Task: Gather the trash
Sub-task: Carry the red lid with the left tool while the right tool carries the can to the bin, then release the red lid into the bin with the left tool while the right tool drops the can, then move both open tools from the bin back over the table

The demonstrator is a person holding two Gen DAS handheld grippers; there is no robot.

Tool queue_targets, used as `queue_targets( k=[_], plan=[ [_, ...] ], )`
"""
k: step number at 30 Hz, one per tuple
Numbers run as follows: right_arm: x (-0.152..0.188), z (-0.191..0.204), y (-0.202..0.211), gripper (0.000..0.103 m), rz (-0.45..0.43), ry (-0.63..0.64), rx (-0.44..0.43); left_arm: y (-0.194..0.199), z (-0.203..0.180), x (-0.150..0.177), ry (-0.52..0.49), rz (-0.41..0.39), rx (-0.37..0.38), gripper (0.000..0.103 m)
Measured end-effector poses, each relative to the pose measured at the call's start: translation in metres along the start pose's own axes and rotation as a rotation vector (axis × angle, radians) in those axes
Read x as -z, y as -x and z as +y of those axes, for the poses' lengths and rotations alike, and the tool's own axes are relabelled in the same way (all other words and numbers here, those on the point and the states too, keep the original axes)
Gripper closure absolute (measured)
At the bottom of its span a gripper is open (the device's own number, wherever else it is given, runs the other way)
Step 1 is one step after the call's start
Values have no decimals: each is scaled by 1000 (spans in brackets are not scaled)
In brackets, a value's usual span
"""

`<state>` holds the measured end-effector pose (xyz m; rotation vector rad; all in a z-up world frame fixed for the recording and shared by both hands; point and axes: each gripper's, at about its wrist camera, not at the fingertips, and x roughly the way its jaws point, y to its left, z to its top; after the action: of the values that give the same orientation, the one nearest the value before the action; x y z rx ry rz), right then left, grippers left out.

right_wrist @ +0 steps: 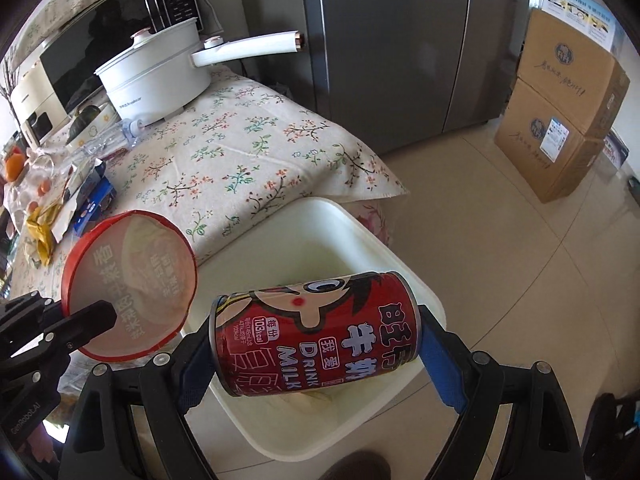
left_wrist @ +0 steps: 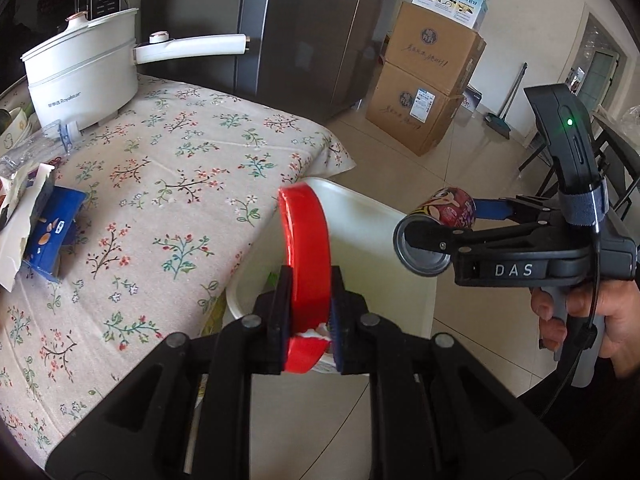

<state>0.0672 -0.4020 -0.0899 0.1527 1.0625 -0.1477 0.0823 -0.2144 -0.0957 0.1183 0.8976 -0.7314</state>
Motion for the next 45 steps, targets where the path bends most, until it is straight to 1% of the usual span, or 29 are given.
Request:
queue_targets(
  k=[4,6,8,10,11,12,14,16,18,21,23,26,31,33,34,35,36,39,42,45],
  plan=[
    [3,-11,-3,13,21,-20,19,-14,-6,1,-17,-1,-1,85],
    [4,-16,-5,13,31,-32,26,-15,-8,0,-27,-22,11,85],
    [4,-19,-7,13,41,-44,31,-16,-10,-2,-43,-36,2,85],
    [4,-22,-9,13,49,-53,36,-19,-10,-2,-53,-34,-1,74],
    [4,-22,-10,13,52,-56,37,-20,-10,-2,-49,-29,-10,58],
    [4,-23,-11,13,56,-57,39,-21,-9,-1,-43,-30,-16,47],
    [3,-22,-12,13,59,-58,41,-20,-7,0,-37,-33,-12,41],
    [3,-21,-12,12,59,-57,41,-23,-6,-1,-39,-22,-31,36],
    [3,-21,-12,12,59,-57,41,-20,-3,-1,-34,-26,-41,27],
    [2,-19,-13,12,62,-55,44,-17,1,-1,-14,-24,-62,19],
    [2,-18,-13,12,64,-54,44,-17,4,-1,-5,-14,-73,17],
    [2,-17,-14,12,67,-54,46,-15,8,2,-2,-9,-111,12],
    [2,-17,-17,12,78,-60,29,-9,13,2,3,-22,-168,5],
    [2,-17,-18,12,82,-68,20,-7,17,2,19,-26,-202,1],
    [2,-16,-19,10,81,-71,17,-6,18,2,27,-29,-211,1],
    [2,-16,-19,6,82,-72,19,-5,20,2,31,-32,-214,1],
    [2,-15,-18,5,76,-69,21,-5,21,2,34,-31,-216,1],
    [0,-14,-15,5,58,-65,28,-5,24,2,38,-31,-229,1],
    [0,-14,-16,5,60,-67,19,-4,26,2,41,-30,-234,1],
    [0,-12,-16,5,60,-54,29,-3,28,2,45,-30,-237,1]
  ],
)
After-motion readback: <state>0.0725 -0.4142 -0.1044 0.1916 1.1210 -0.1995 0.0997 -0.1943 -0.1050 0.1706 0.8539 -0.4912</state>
